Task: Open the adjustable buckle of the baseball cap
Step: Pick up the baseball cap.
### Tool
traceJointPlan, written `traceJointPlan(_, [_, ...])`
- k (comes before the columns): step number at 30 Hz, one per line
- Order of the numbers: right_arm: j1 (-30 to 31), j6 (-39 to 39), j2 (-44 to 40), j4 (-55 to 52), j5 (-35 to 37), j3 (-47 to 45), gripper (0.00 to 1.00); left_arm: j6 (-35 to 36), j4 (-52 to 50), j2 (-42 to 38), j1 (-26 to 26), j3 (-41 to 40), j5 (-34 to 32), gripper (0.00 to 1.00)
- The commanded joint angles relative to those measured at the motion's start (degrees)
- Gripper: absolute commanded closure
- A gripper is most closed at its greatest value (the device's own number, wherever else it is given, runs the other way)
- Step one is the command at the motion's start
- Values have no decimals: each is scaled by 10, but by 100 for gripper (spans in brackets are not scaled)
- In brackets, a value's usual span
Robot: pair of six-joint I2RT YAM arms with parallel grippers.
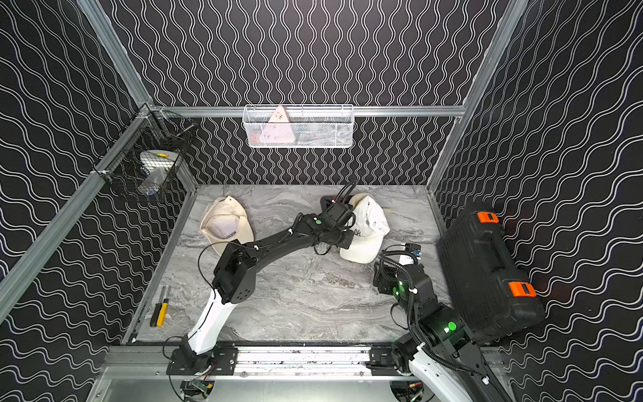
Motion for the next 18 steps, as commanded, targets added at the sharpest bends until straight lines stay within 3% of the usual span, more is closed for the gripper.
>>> traceJointPlan(1, [1,10,4,15,7,1,27,-6,10,-24,0,-13,-7,100])
traceJointPlan(11, [1,10,4,13,19,1,27,7,-2,-114,-11,-54,-20,100])
traceJointPlan(18, [1,12,1,16,12,-3,27,12,18,-231,-14,-170,-43,100])
